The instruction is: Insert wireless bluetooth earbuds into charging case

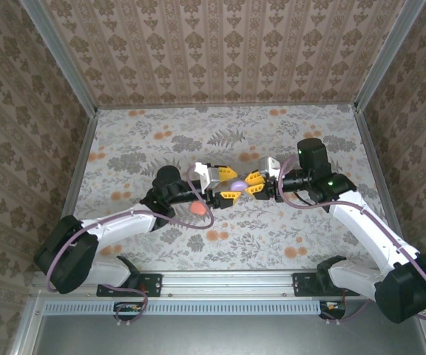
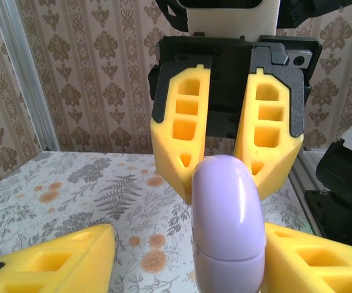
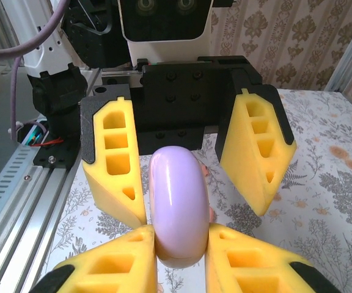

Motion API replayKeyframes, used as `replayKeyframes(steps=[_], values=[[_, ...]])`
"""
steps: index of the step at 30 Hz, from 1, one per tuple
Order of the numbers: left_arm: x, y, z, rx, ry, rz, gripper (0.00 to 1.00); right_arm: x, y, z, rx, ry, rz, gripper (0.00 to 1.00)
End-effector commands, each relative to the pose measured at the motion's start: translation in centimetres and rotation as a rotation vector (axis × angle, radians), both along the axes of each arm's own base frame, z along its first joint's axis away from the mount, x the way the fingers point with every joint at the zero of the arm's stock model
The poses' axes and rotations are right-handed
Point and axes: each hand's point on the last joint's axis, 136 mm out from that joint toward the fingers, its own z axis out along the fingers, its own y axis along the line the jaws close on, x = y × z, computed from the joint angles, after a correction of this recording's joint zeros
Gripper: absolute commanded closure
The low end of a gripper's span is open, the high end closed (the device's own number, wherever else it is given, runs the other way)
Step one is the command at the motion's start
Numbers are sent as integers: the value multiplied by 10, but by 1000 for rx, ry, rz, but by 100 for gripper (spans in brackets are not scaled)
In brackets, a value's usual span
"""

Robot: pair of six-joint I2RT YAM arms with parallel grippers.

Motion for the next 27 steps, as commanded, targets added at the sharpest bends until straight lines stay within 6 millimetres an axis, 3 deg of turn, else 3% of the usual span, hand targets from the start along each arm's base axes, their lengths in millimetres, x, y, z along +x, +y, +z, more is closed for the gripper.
replayKeyframes(steps=[1, 16, 23, 27], values=[[-1, 5, 1, 6, -28, 12, 38, -2, -1, 10, 12, -28, 22, 78], [9, 17, -13, 92, -48, 105, 34, 9, -17, -13, -80, 99, -26, 78], [22, 27, -30, 203, -64, 212, 34, 18, -34, -43, -209, 240, -106, 78], [39, 36, -39, 280, -42, 327, 34, 24, -44, -60, -277, 301, -171, 77]])
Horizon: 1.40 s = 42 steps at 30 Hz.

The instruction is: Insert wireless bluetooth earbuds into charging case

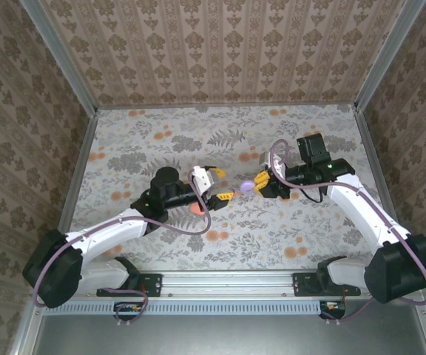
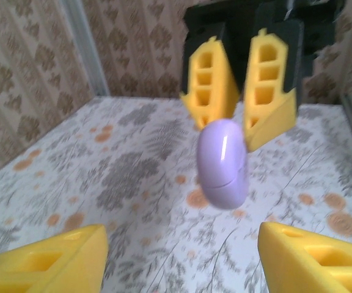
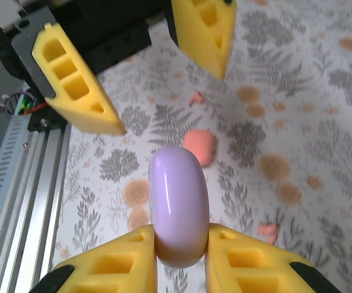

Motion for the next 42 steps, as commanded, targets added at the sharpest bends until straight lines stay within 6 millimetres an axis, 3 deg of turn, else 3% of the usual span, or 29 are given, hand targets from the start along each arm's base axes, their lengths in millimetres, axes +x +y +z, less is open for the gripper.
replayKeyframes(steps=[1, 10, 22, 31, 37, 42], values=[[20, 14, -10, 101, -13, 135, 34, 2, -14, -15, -99, 69, -58, 77], [31, 27, -26, 212, -1, 224, 33, 7, -33, -53, -263, 264, -130, 77], [46, 40, -36, 259, 0, 291, 31, 32, -64, -96, -424, 456, -241, 77], [57, 48, -43, 266, 50, 320, 31, 57, -75, -132, -507, 609, -295, 78], [71, 63, -51, 298, 200, 447, 31, 73, -82, -146, -554, 677, -317, 79], [66, 69, -59, 327, 384, 509, 32, 75, -89, -156, -569, 735, -327, 79]])
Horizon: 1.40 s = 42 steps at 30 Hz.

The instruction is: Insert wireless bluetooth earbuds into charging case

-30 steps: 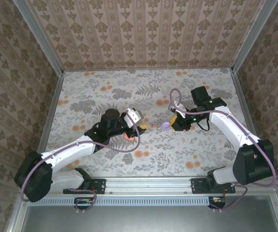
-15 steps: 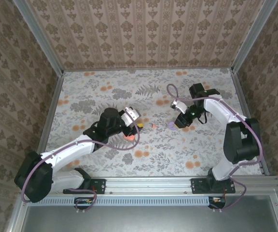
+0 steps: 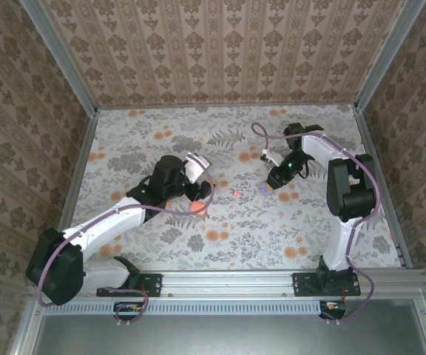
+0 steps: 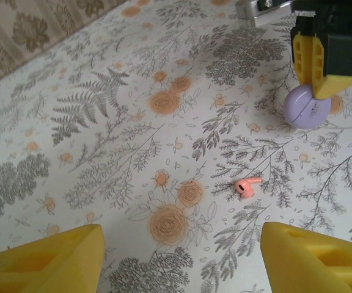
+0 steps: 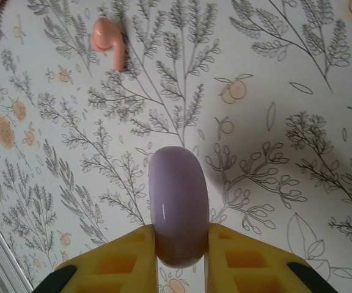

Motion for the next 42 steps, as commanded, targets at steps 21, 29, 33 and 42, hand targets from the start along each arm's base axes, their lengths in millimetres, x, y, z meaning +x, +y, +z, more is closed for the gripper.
replayKeyframes(steps=[21, 29, 33, 42], values=[[-42, 46, -95, 347, 728, 445, 26, 21, -43, -3, -156, -3, -169, 54], [-41, 42, -130, 422, 799, 451, 23, 40, -43, 26, -154, -128, -218, 48], [-38, 35, -137, 423, 818, 452, 20, 44, -39, 35, -146, -164, -228, 44], [-32, 28, -162, 475, 865, 456, 20, 48, -27, 41, -149, -199, -226, 38]])
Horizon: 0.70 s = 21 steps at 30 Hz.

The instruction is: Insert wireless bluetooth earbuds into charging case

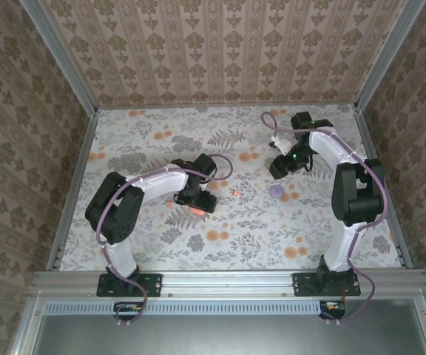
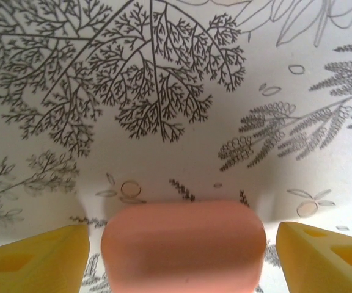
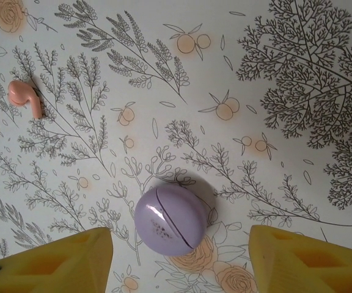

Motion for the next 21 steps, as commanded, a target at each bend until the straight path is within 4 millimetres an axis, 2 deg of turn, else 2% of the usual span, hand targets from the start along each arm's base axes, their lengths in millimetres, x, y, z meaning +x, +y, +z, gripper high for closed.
replayKeyframes(steps=[1, 6, 11, 16, 21], values=[[-1, -3, -5, 13, 31, 16, 21, 9, 4, 20, -12, -67, -11, 38], [-5, 0, -10, 33, 56, 16, 30, 14, 12, 31, -14, -101, 6, 38], [-9, 1, -4, 23, 55, 12, 45, 19, 20, 47, 2, -152, 2, 38], [-10, 0, 10, -1, 29, -4, 48, 21, 36, 62, 54, -194, -14, 38], [-7, -5, 26, -81, -36, -35, 49, 11, 60, 76, 187, -200, -56, 39]])
